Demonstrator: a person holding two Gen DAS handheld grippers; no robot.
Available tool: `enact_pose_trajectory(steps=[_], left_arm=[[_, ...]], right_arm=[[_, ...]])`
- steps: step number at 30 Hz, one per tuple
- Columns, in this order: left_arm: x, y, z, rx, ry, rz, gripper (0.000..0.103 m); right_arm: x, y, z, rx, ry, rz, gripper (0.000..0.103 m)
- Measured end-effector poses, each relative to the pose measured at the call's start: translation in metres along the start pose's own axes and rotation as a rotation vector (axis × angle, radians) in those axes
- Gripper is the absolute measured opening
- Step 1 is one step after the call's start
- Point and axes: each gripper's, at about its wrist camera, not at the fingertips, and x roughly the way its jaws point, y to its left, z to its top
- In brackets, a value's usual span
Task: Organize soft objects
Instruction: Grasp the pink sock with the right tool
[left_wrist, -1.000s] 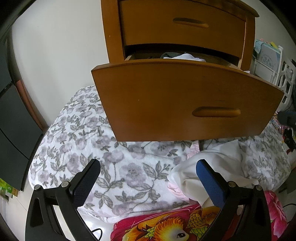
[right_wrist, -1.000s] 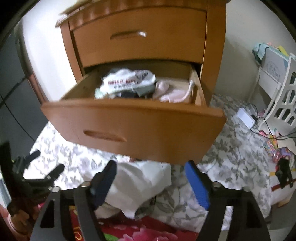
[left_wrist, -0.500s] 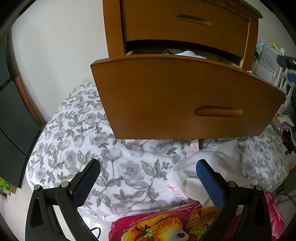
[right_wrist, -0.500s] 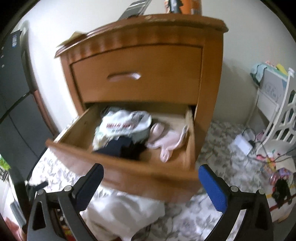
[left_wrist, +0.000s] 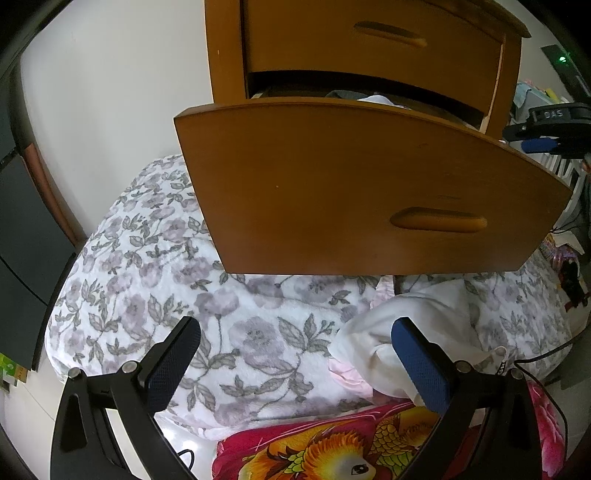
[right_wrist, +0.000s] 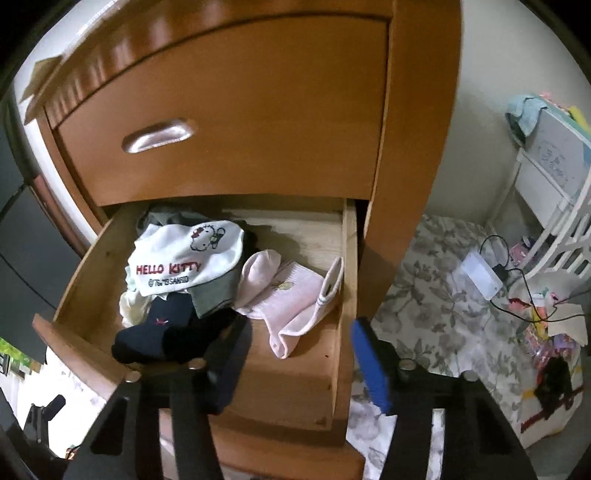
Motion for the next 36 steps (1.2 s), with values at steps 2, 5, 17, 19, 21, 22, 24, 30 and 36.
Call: enact_pose_trajectory(steps=[2, 5, 17, 19, 21, 22, 24, 30, 36], left_arm=[[0.001, 0.001, 0.0, -0.002, 0.003, -0.004, 0.103], [0.001, 0.002, 0.0, -0.005, 0.006, -0.008, 0.103], [0.003, 0.002, 0.001, -0.01, 0.013, -0.014, 0.103], [0.004, 0.002, 0.001, -0.009, 0.013, -0.014, 0.103], [0.004, 0.003, 0.001, -0.01, 0.013, -0.014, 0.103], [0.004, 0.003, 0.001, -0.01, 0.013, -0.014, 0.103], [0.004, 0.003, 0.001, -0.011, 0.014, -0.014, 0.103], [0.003, 0.003, 0.0, -0.011, 0.012, -0.012, 0.103], [0.0, 0.003, 0.0, -0.015, 0.006, -0.007, 0.103]], right_arm=[[0.007, 0.0, 0.003, 0.004, 0.021, 0.001, 0.044], [0.017, 0.0, 0.007, 0.009, 0.049, -0.006, 0.037], [0.042, -0.012, 0.019, 0.077, 0.104, -0.053, 0.013], [0.044, -0.015, 0.018, 0.088, 0.107, -0.055, 0.008], [0.044, -0.016, 0.018, 0.087, 0.108, -0.057, 0.006], [0.044, -0.015, 0.017, 0.086, 0.104, -0.057, 0.005], [0.041, -0.016, 0.015, 0.083, 0.09, -0.054, 0.005], [0.016, -0.011, 0.011, 0.086, 0.023, -0.019, 0.005], [-0.022, -0.003, 0.007, 0.06, -0.052, 0.005, 0.005]])
